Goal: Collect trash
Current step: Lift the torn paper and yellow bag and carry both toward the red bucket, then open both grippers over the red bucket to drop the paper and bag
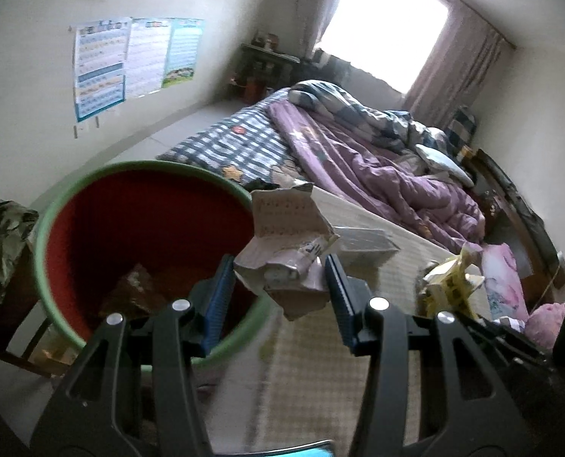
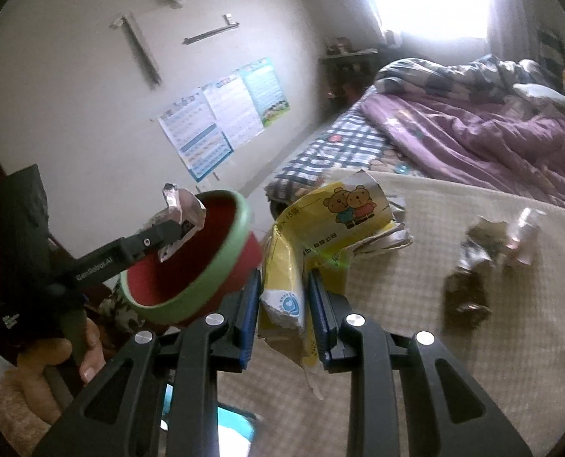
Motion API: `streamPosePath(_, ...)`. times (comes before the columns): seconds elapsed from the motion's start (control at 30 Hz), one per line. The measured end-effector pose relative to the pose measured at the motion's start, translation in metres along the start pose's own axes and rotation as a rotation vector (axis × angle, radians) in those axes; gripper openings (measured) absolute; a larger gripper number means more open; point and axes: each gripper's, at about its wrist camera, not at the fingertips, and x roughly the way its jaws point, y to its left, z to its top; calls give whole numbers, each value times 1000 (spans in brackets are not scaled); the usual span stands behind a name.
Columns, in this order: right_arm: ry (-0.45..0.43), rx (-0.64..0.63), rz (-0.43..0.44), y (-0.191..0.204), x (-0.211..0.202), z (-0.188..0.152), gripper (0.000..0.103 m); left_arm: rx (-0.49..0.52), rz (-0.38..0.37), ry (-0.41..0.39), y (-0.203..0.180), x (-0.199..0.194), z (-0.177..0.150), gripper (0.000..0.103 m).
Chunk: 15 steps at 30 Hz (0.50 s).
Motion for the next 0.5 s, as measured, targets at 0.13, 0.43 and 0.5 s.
streamPosePath(0.13,-5,-31,18,26,10,7,25,-10,27,-9,21,-4,4,46)
streamPosePath(0.43,1,-84,61,73,38,17,25,-6,68,-9,58,-7,6,46)
streamPosePath(0.5,7,-90,67,80,43,17,25,-5,72,-4,64,-7,5,47)
